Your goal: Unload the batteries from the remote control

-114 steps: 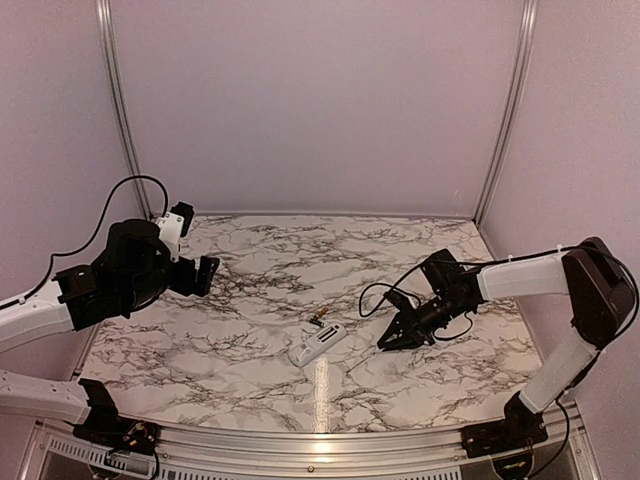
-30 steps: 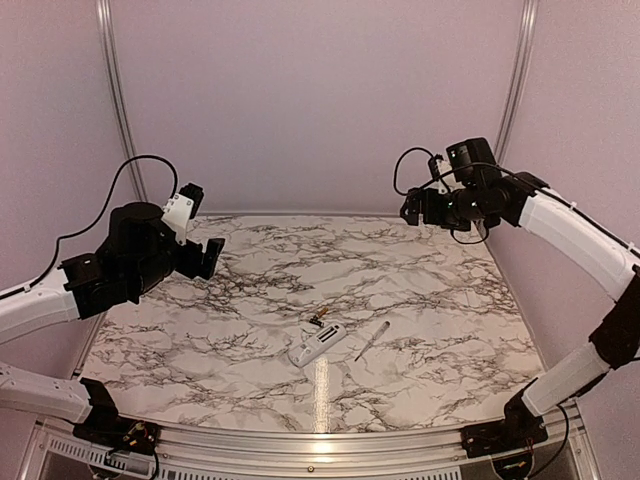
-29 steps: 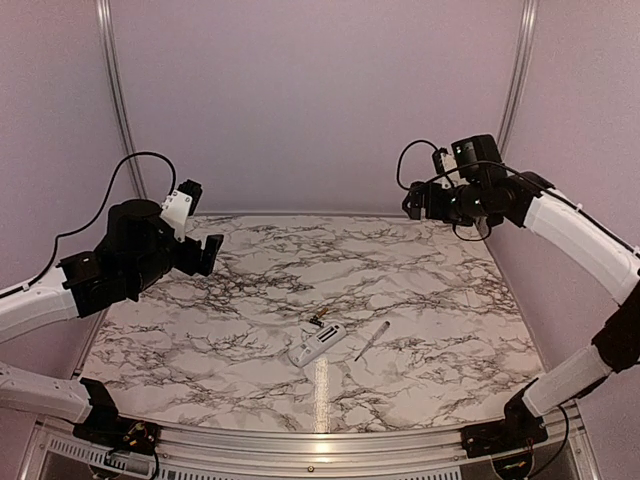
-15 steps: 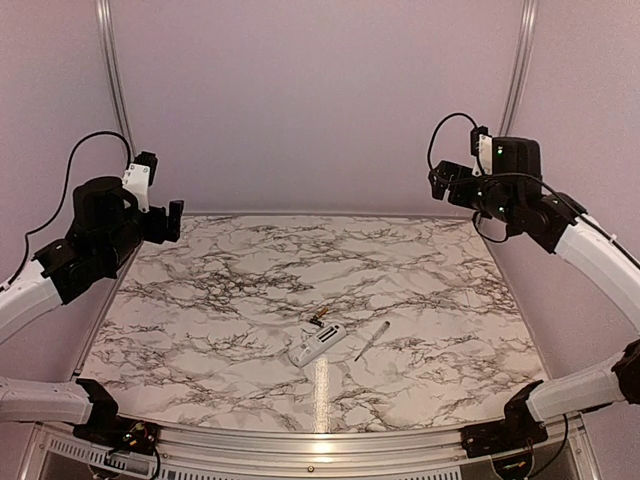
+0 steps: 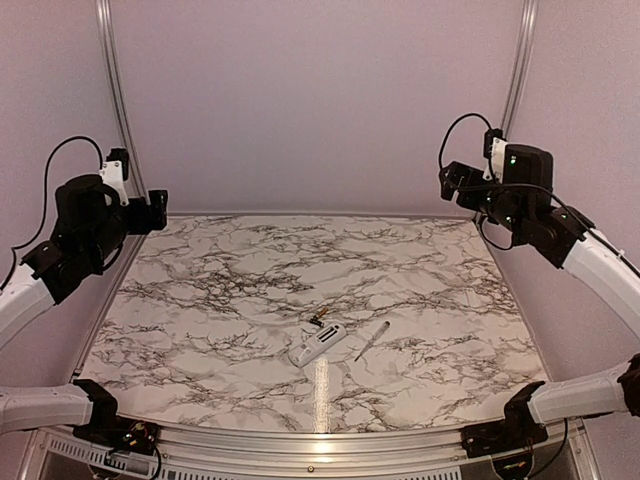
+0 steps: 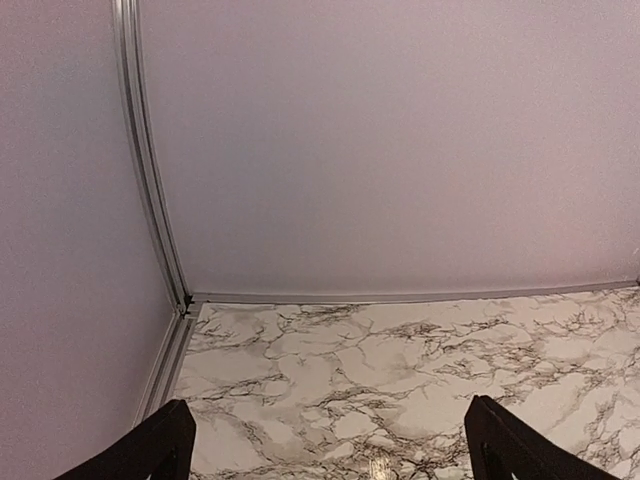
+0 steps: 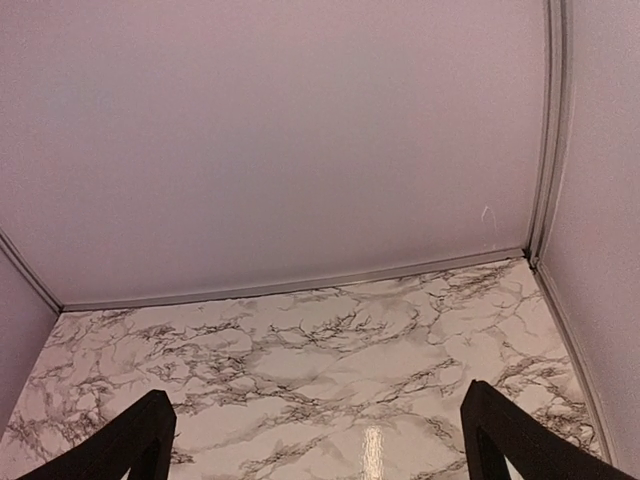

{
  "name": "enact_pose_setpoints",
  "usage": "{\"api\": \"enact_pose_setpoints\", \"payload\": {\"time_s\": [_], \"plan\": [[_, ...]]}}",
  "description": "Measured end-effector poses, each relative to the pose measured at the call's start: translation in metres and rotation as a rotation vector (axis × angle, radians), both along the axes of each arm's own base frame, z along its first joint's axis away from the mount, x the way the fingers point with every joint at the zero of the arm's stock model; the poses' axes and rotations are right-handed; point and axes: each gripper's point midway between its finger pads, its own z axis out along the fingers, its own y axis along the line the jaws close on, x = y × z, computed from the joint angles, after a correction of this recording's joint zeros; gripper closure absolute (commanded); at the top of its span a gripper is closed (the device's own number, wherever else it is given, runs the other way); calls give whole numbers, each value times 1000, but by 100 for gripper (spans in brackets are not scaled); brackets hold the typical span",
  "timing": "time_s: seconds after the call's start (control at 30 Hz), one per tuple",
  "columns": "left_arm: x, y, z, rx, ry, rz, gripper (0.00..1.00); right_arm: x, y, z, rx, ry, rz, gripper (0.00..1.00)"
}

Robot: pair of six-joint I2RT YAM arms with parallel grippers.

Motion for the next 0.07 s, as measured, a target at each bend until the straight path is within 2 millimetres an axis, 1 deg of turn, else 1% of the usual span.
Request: {"api": "enact_pose_setpoints", "payload": {"time_s": [0.07], "plan": [[0,-1,0,-15,1,-6,1,0,0,1,1,-3,-3,2]]}}
